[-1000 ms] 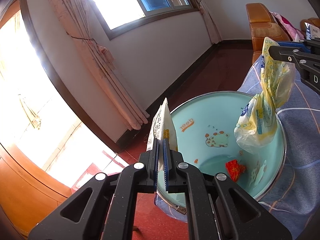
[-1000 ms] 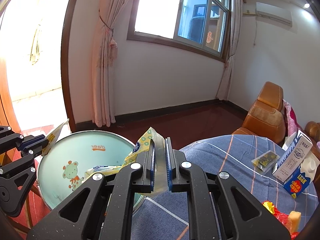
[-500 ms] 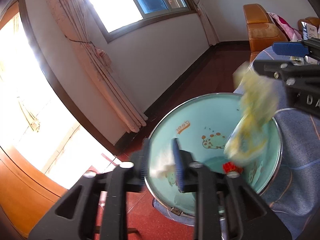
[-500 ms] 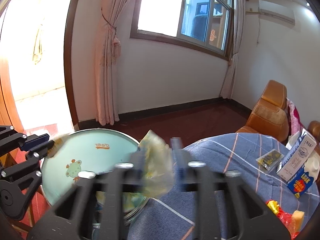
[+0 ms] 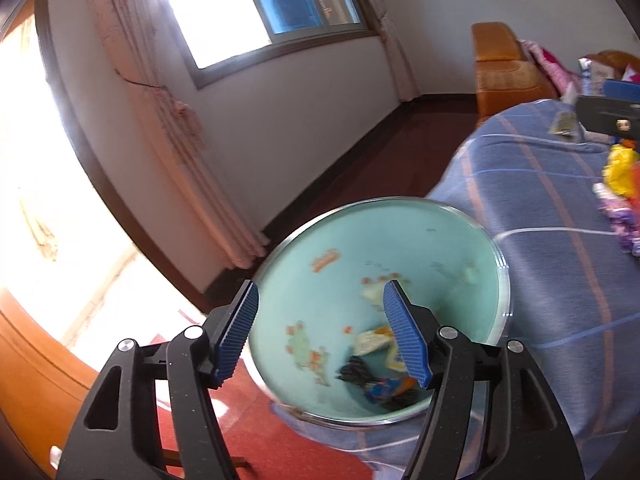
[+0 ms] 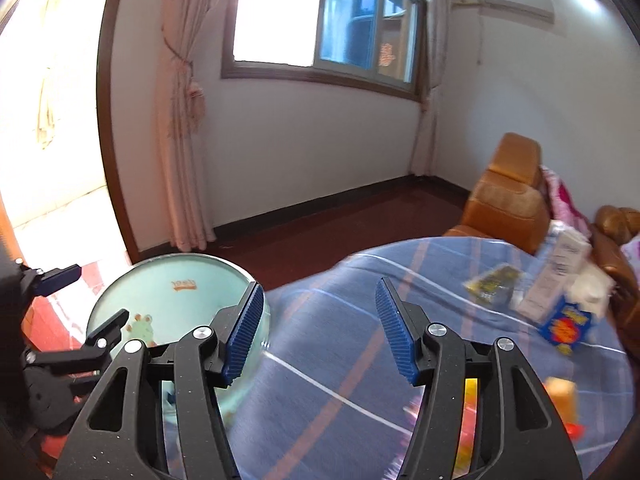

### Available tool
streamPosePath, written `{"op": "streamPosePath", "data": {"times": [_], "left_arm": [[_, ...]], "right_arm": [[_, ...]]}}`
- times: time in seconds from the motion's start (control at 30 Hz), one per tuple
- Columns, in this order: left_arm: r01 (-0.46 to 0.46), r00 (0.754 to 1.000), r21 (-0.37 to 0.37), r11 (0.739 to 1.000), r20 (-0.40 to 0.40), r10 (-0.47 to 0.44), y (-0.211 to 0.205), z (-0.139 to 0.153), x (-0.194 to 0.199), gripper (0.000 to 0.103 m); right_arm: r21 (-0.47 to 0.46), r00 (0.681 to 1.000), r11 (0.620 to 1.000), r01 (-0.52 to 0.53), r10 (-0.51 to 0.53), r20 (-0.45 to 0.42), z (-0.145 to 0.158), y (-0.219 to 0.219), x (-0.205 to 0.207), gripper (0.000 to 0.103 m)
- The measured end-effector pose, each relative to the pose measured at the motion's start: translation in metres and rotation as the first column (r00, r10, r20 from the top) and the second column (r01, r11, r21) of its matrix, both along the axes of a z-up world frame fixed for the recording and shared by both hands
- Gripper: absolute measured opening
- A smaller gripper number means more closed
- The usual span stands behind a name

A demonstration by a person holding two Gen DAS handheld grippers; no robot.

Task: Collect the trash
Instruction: 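Move both tools back to the table and grasp a clear plastic bag with the right tool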

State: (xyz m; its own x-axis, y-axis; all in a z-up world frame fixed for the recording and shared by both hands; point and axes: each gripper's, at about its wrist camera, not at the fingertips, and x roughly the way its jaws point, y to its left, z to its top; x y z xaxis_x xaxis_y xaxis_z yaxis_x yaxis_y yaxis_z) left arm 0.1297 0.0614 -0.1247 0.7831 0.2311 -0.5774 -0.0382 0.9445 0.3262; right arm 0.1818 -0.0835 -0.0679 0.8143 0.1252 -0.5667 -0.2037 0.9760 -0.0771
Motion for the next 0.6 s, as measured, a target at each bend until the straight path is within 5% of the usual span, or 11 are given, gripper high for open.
{"op": "streamPosePath", "data": {"times": [0.33, 0.6], "left_arm": [[0.141, 0.990, -0.056, 0.988, -0.023, -0.142, -0.054, -0.007, -0.023, 0.067], [0.218, 0.975, -0.083, 0.972, -0.030, -0.221, -0.085, -0.013, -0.042, 0.067]], "right_arm": [[0.054, 0.976, 0.975, 0.217, -0.219, 0.022, 0.022, -0.119, -0.093, 0.068], [0.087, 0.898, 0.895, 0.438, -0.430, -0.096, -0.024, -0.208, -0.143, 0.068]]}}
